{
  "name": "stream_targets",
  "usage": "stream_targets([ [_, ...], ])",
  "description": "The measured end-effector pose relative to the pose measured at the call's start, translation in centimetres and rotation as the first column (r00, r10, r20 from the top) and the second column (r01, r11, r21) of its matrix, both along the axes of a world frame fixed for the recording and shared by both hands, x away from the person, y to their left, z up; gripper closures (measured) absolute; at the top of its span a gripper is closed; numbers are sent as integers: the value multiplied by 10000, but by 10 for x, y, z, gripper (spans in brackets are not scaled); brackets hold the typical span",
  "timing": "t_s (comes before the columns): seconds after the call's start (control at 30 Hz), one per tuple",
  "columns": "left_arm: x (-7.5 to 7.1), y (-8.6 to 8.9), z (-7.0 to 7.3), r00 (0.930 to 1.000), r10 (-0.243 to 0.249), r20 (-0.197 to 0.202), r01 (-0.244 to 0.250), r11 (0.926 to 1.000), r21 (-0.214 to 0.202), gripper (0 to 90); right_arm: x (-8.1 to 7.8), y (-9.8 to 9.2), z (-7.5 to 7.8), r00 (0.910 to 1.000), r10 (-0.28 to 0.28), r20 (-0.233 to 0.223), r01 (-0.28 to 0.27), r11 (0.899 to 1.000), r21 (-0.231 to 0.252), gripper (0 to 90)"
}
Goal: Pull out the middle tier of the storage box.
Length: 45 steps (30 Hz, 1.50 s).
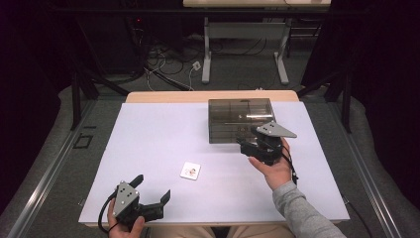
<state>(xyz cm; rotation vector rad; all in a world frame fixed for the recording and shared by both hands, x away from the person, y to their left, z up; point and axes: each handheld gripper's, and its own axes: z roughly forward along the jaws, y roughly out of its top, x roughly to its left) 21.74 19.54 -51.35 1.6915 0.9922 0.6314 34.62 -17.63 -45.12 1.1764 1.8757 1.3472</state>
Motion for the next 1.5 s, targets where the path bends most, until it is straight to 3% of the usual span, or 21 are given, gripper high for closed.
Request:
stream_targets([
  [0.33, 1, 0, 0, 10000, -26, -20, 26, 10000, -10, 7, 13, 3, -6, 9972, 209, -719, -199, 9997, 139, 306],
  [0.87, 1, 1, -1, 9999, -69, -96, 69, 10000, -8, 6, 30, 9, -18, 9929, -27, -1188, 100, 9980, 617, 260],
  [1.1, 1, 1, -1, 9999, -54, -100, 53, 10000, -73, 7, 33, 10, -21, 9899, -8, -1420, 91, 9983, 577, 239],
  [1.2, 1, 1, -1, 9999, -57, -93, 56, 10000, -73, 6, 35, 10, -22, 9863, 168, -1641, -12, 9955, 944, 228],
  [1.5, 1, 2, -1, 9999, -102, -81, 102, 9999, -20, 7, 40, 11, -27, 9752, 179, -2206, 82, 9931, 1170, 227],
])
